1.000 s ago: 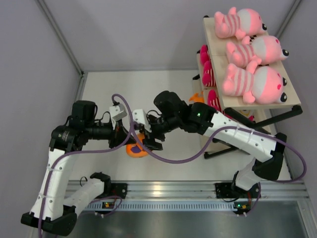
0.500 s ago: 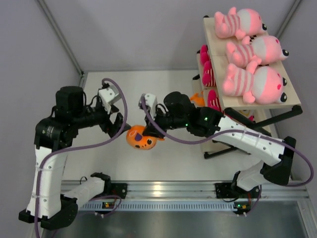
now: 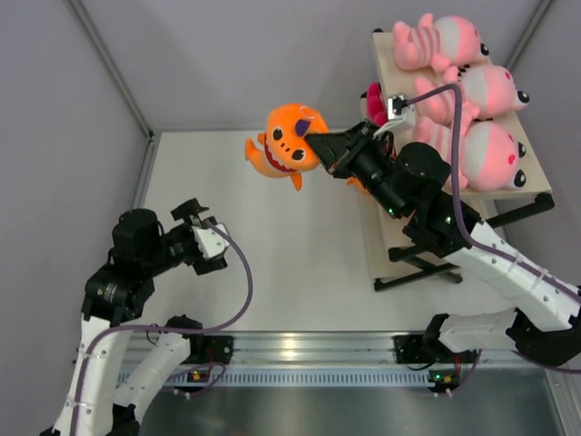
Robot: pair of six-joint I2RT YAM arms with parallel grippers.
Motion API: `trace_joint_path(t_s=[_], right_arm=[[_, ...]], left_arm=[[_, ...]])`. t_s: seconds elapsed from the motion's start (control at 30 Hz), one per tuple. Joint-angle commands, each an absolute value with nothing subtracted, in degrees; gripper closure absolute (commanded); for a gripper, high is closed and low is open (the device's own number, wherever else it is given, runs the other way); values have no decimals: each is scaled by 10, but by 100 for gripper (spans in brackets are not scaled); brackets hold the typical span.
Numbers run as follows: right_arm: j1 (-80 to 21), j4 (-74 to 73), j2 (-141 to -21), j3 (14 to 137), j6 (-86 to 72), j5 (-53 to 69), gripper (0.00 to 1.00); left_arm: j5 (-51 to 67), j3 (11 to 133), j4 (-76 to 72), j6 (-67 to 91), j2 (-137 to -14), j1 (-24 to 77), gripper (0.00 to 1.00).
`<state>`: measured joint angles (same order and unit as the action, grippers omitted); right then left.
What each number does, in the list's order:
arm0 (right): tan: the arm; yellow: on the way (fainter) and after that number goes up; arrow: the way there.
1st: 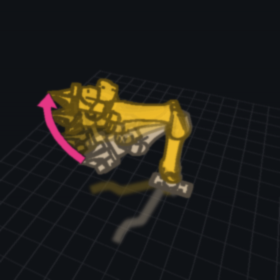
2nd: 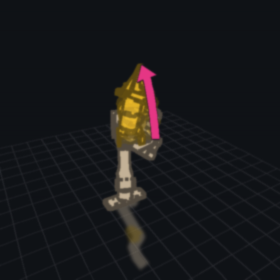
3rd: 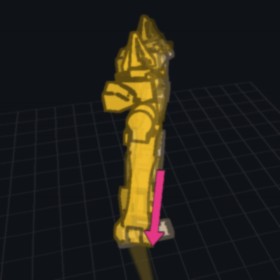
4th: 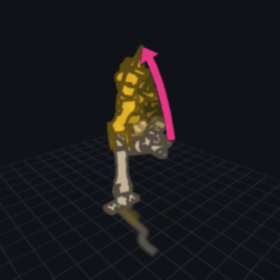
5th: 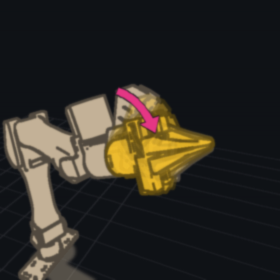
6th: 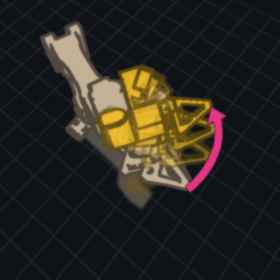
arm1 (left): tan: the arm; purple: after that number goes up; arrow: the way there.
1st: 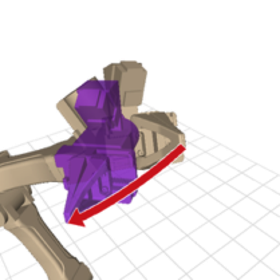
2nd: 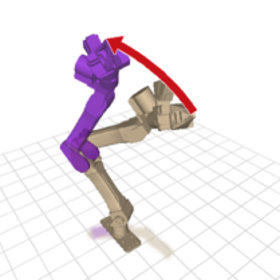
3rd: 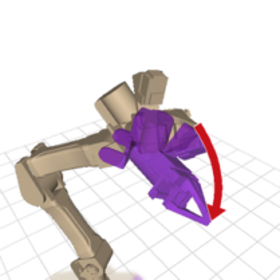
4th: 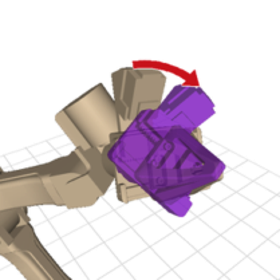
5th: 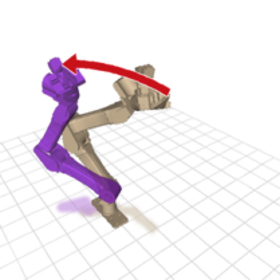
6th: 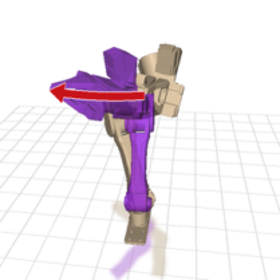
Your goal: Place and organize the stuffed toys onto the shelf
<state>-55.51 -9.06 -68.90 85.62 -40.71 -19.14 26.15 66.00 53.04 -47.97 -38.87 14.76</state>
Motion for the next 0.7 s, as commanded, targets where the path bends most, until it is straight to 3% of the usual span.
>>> trace_joint_path(t_s=[0.0,0.2,0.5,0.67], right_arm=[[-571,-12,-710,877,-480,-241,100],[-602,43,-710,849,-497,-256,100],[-628,95,-708,810,-512,-260,100],[-644,113,-702,798,-518,-275,100]], left_arm=[[278,602,342,-620,-361,148,1],[284,563,162,-643,-370,148,1],[360,555,155,-771,-412,149,2],[369,589,155,-794,-463,149,10]])
